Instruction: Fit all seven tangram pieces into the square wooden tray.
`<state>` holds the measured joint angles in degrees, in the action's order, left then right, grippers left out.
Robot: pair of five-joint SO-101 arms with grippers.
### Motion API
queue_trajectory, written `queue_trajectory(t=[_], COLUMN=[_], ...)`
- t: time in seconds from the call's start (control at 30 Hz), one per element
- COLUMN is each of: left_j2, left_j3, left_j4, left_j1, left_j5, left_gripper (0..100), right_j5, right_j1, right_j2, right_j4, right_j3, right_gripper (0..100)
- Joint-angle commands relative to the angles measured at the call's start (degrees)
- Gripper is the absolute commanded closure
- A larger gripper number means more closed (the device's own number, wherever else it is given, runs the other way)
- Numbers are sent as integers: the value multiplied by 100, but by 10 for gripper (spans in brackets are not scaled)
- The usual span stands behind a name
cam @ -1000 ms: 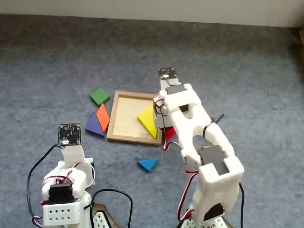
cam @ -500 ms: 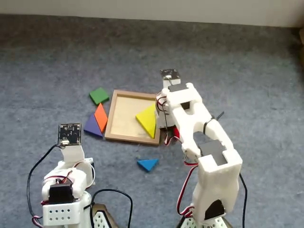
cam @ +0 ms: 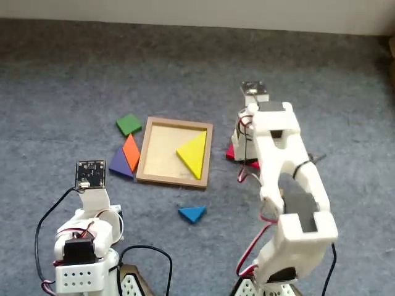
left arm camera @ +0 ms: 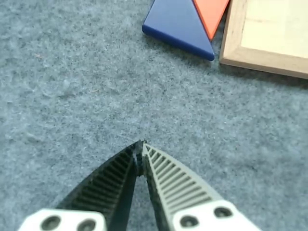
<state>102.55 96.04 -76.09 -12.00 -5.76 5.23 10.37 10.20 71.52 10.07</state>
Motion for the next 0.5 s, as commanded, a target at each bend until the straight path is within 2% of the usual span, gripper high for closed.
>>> queue_trajectory(t=[0.0, 0.47], left_j2=[75, 75], left_j3=[119, 119], left_j4=[-26, -26], left_j1=[-48, -48], left_j5=[35, 35], left_gripper=[993, 993], right_j5=[79, 44], right_j1=[-48, -75], right_j2=[-1226, -2360], right_j4=[-4, -4], right_j3=[470, 1780], right_gripper=[987, 987])
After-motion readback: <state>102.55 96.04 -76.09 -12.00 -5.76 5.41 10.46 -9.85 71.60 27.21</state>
